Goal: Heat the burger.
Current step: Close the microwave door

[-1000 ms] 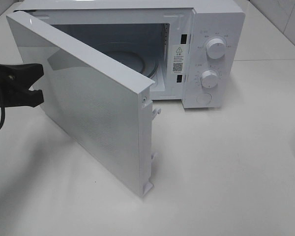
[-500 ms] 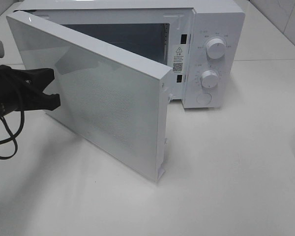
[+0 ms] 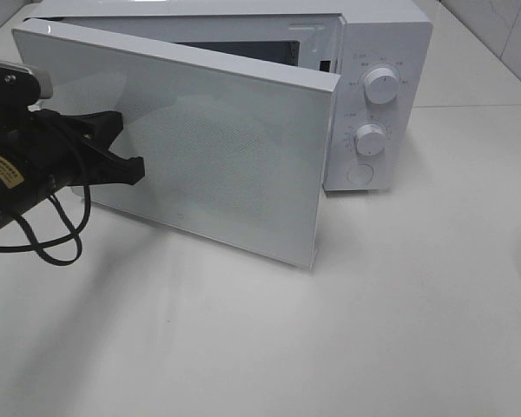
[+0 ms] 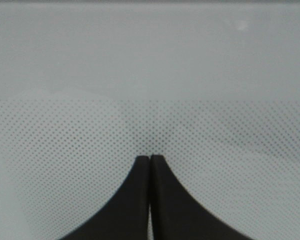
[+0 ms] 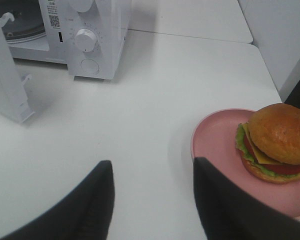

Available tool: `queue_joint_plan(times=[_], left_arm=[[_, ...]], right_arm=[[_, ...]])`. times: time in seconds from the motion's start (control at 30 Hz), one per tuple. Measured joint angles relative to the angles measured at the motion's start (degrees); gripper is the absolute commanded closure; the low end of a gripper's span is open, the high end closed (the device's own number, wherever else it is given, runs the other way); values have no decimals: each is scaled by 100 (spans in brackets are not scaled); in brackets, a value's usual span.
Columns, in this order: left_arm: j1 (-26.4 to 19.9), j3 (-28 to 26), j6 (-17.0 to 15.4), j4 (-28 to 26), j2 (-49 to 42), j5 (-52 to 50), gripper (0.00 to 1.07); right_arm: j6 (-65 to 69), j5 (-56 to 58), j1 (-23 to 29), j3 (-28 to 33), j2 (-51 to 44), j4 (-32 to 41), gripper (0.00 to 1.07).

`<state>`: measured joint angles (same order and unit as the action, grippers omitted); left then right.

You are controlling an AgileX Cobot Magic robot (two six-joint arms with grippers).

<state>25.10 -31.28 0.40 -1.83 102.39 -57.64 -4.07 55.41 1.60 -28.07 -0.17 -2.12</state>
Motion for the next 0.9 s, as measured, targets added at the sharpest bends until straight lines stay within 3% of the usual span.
queue_joint_plan(times=[0.23, 0.43, 0.67, 0.9], left_arm=[[252, -269, 132, -745, 201, -11, 107], [481, -682, 435, -848, 441, -29, 107], [602, -1071, 521, -1094, 733, -6, 107], [710, -1444, 647, -957, 802, 378, 107]], right_arm=[[0, 0, 0, 0, 0, 0, 56], [0, 0, 0, 0, 0, 0, 56], [0, 0, 0, 0, 0, 0, 56], [0, 0, 0, 0, 0, 0, 56]])
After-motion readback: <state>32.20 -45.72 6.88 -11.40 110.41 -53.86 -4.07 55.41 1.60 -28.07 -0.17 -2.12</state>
